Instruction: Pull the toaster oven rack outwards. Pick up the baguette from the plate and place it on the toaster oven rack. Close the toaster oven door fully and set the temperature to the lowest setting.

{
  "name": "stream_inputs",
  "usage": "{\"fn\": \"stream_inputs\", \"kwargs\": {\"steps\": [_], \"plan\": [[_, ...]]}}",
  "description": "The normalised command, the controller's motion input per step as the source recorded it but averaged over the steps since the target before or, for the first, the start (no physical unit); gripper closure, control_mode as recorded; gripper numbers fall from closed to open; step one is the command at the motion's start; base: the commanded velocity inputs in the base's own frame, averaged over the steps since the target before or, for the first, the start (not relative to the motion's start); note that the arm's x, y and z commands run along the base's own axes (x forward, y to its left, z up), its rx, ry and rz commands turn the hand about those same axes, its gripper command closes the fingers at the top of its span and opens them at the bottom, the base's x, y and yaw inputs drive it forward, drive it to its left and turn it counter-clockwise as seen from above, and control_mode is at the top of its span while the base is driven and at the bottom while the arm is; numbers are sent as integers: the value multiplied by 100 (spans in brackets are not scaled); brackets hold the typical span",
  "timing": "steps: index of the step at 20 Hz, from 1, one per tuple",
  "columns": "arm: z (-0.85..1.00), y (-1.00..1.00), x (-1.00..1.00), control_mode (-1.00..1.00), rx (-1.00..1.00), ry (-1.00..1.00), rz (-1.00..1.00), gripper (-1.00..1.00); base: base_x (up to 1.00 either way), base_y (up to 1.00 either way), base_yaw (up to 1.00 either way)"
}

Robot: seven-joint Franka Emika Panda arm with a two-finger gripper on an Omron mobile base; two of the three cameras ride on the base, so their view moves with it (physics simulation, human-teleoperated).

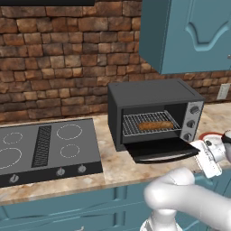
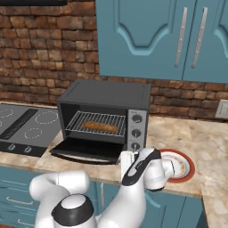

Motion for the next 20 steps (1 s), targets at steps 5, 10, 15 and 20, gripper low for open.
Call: {"fn": "stream_inputs", "kwargs": {"steps": [5, 10, 15, 20], "plan": [[30, 99, 87, -100, 0, -30, 6, -100, 0, 0, 0], [32, 100, 95, -100, 0, -18, -14, -100, 0, 0, 0], [32, 53, 81, -100, 8, -1, -30, -100, 0, 0, 0], [33, 42, 72, -100, 9, 0, -44, -100, 0, 0, 0]]}}
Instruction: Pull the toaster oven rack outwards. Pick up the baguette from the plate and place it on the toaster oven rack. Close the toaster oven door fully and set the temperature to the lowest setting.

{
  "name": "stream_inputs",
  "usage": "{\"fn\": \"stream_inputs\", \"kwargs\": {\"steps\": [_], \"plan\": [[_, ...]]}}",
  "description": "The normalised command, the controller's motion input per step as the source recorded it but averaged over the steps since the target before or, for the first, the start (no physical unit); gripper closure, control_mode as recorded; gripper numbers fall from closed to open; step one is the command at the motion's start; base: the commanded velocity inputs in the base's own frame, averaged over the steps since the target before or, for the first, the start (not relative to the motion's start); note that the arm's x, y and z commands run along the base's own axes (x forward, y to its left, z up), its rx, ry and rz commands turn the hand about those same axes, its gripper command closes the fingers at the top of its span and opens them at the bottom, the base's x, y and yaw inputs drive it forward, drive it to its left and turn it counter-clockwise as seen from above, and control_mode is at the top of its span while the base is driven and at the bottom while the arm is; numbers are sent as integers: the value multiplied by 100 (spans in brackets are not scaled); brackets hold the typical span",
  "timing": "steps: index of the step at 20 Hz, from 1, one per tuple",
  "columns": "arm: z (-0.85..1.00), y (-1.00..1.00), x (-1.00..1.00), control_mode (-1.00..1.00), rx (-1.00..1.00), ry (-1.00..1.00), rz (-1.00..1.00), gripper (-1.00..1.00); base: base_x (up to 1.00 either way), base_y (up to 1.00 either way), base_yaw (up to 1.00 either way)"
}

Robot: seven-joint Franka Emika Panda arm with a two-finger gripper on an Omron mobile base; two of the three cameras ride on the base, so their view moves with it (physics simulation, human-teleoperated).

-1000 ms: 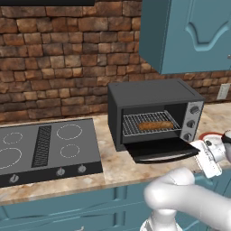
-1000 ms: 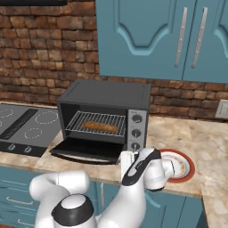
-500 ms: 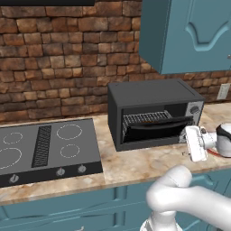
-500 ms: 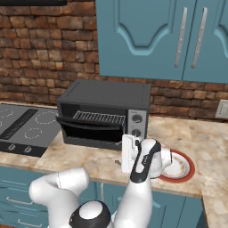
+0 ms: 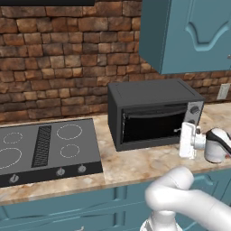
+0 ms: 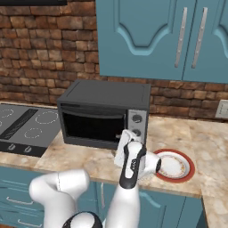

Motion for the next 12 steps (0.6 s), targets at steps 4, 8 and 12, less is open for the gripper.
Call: {"fn": "stream_inputs", "kwargs": {"steps": [4, 8, 12], "plan": [[63, 26, 60, -100, 8, 2, -48, -100, 0, 0, 0], [100, -11, 62, -100, 16, 37, -30, -100, 0, 0, 0], [100, -42, 39, -100, 25, 44, -17, -100, 0, 0, 0]]}}
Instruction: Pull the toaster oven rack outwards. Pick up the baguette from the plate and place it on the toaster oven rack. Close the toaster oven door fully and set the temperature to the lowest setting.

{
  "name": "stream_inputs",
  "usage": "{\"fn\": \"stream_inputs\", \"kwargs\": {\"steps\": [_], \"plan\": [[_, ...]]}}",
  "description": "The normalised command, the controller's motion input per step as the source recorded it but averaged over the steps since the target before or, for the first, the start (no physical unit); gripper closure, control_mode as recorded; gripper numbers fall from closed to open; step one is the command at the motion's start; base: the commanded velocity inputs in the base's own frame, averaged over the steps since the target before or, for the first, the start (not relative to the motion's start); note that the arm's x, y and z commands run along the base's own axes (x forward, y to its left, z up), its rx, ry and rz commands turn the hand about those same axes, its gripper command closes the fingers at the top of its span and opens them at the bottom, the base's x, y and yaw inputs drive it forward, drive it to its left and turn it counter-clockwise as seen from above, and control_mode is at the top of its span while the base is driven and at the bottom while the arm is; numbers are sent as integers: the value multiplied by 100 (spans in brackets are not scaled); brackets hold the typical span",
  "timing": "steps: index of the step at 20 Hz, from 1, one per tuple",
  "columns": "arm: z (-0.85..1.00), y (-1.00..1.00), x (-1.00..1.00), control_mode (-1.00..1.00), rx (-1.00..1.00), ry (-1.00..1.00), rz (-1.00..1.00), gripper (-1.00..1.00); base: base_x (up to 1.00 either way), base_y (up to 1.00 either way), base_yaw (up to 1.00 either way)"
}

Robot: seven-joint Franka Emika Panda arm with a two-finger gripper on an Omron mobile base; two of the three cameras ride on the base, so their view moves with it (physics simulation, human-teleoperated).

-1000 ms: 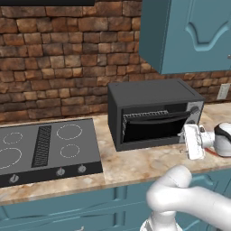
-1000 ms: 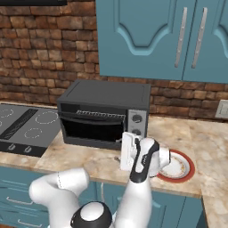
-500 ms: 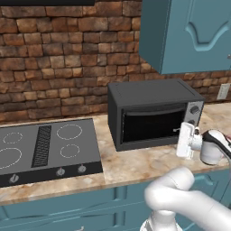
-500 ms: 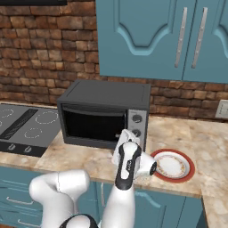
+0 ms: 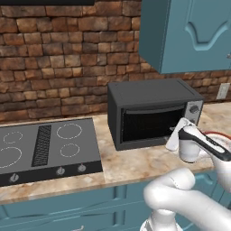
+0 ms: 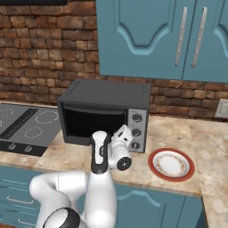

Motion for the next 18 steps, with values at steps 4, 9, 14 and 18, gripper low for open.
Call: {"fn": "stream_inputs", "kwargs": {"steps": [4, 9, 14, 18], "plan": [[100, -81, 0, -100, 33, 28, -6, -100, 0, 0, 0], [87, -100, -53, -100, 39, 2, -5, -100, 0, 0, 0], [78, -89, -98, -100, 39, -5, -1, -100, 0, 0, 0], [74, -42, -85, -100, 34, -1, 0, -100, 0, 0, 0]]}}
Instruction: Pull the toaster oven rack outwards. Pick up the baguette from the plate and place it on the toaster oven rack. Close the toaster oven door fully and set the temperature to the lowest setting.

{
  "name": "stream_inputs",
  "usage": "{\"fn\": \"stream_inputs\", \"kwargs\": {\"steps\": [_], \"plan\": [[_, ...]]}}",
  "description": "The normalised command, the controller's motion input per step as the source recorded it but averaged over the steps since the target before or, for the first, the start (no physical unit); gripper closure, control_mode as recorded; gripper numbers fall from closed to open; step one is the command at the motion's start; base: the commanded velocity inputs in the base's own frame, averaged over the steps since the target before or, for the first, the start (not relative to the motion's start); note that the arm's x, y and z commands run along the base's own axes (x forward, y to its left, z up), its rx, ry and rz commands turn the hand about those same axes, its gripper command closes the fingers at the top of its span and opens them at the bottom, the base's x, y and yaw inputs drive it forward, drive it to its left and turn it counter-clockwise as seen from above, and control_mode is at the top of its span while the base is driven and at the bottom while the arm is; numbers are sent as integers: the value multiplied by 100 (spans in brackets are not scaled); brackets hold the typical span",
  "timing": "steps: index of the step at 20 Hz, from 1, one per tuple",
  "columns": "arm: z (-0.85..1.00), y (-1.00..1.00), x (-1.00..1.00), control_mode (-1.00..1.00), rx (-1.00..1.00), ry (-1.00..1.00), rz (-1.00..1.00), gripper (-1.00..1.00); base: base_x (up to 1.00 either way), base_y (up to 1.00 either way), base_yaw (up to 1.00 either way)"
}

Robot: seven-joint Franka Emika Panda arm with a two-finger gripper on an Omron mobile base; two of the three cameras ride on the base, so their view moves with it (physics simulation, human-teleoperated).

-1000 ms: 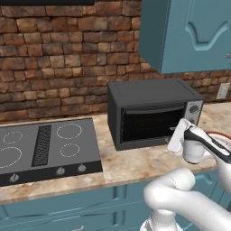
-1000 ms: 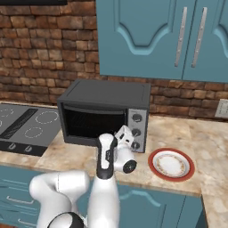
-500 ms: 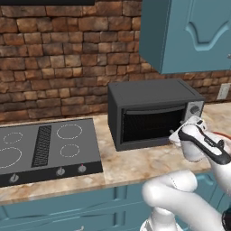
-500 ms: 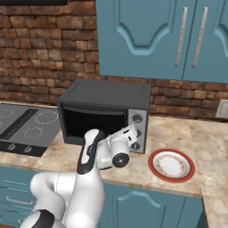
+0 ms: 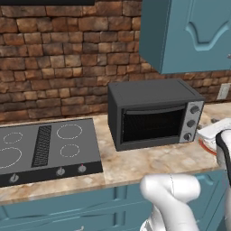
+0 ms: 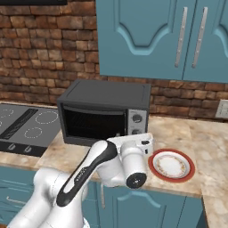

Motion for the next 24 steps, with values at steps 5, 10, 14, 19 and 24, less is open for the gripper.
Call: {"fn": "stream_inputs", "kwargs": {"steps": [5, 10, 14, 19, 24], "plan": [[33, -43, -55, -100, 32, 13, 0, -100, 0, 0, 0], [-1, -6, 2, -100, 12, 42, -4, -100, 0, 0, 0], [0, 0, -7, -100, 1, 7, -1, -100, 0, 0, 0], [-21, 0, -2, -100, 0, -1, 0, -100, 0, 0, 0], [-32, 1, 2, -100, 0, 5, 0, -100, 0, 0, 0]]}}
